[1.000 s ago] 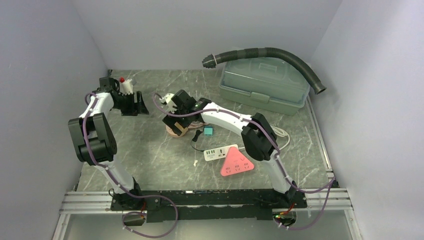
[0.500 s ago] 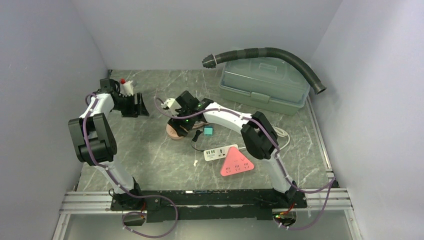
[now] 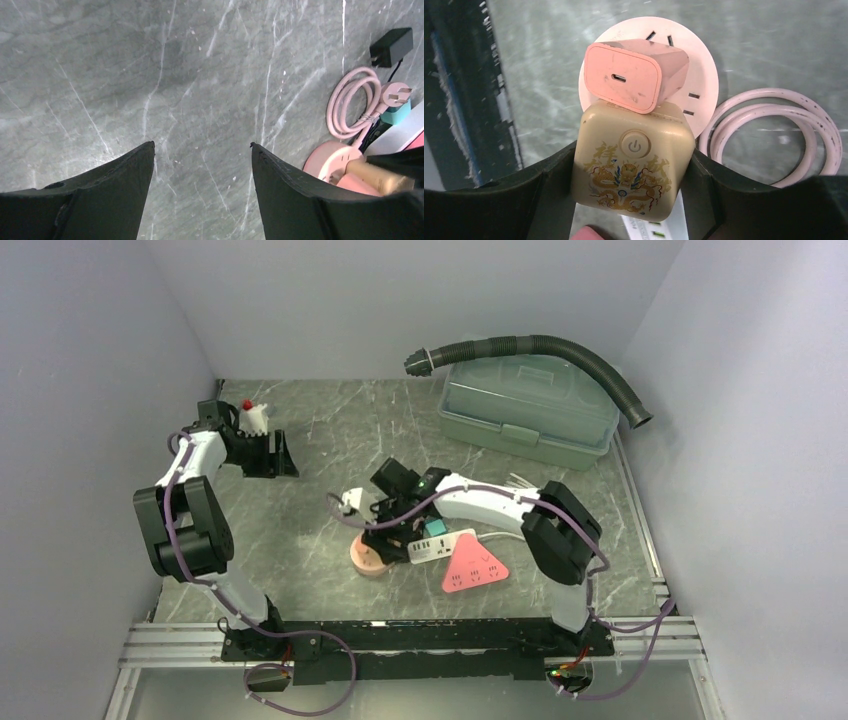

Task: Insert the plug
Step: Pick up the plug from the socket.

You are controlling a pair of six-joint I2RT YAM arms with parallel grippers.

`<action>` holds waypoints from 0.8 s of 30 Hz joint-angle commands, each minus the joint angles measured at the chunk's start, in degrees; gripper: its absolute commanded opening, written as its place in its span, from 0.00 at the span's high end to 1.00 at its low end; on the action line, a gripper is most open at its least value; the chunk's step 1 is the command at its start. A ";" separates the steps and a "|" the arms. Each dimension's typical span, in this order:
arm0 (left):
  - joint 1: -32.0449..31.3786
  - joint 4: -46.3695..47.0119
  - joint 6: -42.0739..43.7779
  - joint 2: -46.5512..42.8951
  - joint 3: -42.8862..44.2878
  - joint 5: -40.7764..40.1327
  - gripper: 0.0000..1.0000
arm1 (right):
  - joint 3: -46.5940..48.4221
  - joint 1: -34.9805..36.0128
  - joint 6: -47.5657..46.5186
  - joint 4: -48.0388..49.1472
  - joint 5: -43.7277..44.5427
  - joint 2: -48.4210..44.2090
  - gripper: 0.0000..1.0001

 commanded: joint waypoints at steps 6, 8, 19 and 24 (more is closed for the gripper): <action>-0.15 -1.46 3.04 -5.02 -2.85 1.87 0.25 | -5.00 3.55 -1.28 -0.98 1.19 -2.91 0.21; -0.11 -1.29 3.05 -5.40 -3.22 1.81 0.25 | -4.81 3.70 -1.39 -0.26 2.46 -2.78 0.02; 0.05 -0.33 2.30 -6.69 -3.39 0.86 0.19 | -7.08 4.95 3.70 10.30 19.42 -15.26 0.00; 1.34 -0.41 1.67 -7.90 -2.78 1.40 0.09 | -13.00 3.74 15.51 22.33 19.94 -24.72 0.00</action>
